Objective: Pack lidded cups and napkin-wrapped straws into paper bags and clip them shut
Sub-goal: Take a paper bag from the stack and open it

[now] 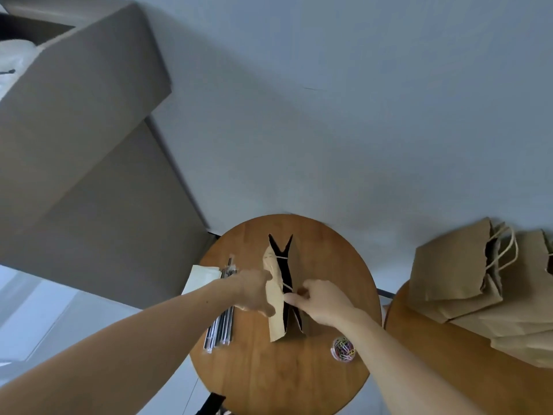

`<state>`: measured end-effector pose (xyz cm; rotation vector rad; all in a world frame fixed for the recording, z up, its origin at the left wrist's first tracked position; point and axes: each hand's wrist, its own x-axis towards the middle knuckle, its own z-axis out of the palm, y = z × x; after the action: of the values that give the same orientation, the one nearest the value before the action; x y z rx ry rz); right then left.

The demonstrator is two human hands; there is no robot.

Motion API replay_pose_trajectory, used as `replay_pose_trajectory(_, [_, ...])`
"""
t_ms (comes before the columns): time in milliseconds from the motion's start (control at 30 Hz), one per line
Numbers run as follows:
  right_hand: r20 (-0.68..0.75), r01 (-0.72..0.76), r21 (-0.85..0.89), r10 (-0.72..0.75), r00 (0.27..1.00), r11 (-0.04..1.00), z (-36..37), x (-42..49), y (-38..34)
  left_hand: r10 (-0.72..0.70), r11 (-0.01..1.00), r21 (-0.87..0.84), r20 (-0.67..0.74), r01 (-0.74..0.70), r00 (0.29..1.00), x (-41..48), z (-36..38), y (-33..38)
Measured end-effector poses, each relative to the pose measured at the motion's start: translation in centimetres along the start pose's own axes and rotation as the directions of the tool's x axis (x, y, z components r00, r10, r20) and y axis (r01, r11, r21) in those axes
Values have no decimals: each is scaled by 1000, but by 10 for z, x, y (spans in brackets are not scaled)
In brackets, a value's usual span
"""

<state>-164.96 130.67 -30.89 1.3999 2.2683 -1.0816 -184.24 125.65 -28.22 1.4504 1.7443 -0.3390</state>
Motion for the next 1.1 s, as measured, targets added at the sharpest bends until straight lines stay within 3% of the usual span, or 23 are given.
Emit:
replay_pose_trajectory(133, [-20,102,162,-101,995,981,1,12,9,50,992,-115,4,-50,999,9,8,5])
replay_pose_trajectory(267, [-13,73,314,-72,997,947,6,19,10,-15,979,-202,27,20,1000,19,10,8])
replay_pose_trajectory(400, [-22,39,384,-33,999,922,3,18,12,-63,986,-162,-79,49,995,31,10,3])
replay_pose_trajectory(500, [-112,-48,273,82,990,961,3,15,16,-49,972,-232,-124,19,991,37,10,-7])
replay_pose_trajectory(633, [-312,-161,180,212,926,970,0,16,4,-115,945,-326,-227,36,967,42,7,-14])
replay_pose_trajectory(700, [-362,-190,145,230,903,971,-4,25,-12,-154,962,-264,-289,76,945,46,5,-11])
replay_pose_trajectory(867, [-379,-345,-24,310,872,938,-13,44,-18,-193,972,-195,-330,133,924,53,-6,-15])
replay_pose_trajectory(1000, [-383,-482,23,453,805,876,-23,25,21,-228,967,-193,-369,166,901,52,-23,-45])
replay_pose_trajectory(1100, [-374,-461,57,447,813,886,-18,13,31,-206,968,-215,-374,131,904,54,-18,-47])
